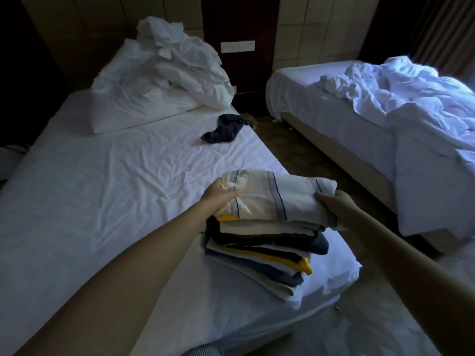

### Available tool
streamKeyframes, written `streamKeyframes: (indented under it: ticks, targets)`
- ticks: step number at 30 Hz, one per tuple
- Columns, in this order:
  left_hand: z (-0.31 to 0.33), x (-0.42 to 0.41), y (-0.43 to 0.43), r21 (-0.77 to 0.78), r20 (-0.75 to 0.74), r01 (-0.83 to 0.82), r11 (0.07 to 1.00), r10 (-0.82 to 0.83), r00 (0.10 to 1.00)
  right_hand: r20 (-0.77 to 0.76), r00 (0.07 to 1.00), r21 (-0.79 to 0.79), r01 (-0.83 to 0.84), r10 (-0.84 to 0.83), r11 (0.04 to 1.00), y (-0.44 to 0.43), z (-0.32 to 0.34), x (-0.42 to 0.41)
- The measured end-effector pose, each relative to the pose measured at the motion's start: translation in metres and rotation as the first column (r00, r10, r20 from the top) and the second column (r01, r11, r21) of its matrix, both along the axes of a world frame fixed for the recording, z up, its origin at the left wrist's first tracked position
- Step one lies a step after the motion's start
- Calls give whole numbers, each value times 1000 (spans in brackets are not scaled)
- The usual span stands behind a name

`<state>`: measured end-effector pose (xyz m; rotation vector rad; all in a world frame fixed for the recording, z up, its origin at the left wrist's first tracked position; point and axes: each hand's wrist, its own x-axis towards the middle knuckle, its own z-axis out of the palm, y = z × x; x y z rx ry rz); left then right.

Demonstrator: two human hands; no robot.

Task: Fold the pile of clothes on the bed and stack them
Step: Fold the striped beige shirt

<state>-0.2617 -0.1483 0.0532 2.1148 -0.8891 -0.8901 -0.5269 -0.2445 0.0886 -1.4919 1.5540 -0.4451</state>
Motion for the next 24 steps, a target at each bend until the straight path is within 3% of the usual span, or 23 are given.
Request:
streamKeyframes:
  ticks: [3, 5, 7, 10, 13, 16, 24]
  targets:
    - [18, -6, -4, 205, 419, 45, 978, -129, 899, -461, 887, -310, -146, -14, 940, -6, 9, 9]
    - [31, -14, -10, 173, 532, 144, 974, -216, 818, -500, 865, -454, -309, 48, 836, -7, 14, 18]
    - [40, -26, -19, 150, 579, 275, 950, -310, 755, -533, 825, -475, -473, 186, 742, -6, 17, 31]
    - [33, -44, -27, 220, 576, 411, 885, -458, 678, -649, 676, -319, -658, 349, 682, -1, 2, 50]
    - [-10, -48, -19, 353, 476, 425, 834, -551, 685, -739, 545, -210, -745, 396, 633, 12, -39, 56]
    - [-31, -49, -14, 365, 468, 387, 847, -526, 710, -711, 588, -226, -710, 385, 666, 17, -59, 55]
    - [-11, -43, -11, 321, 377, 432, 843, -533, 758, -747, 523, -182, -755, 411, 631, 15, -39, 63]
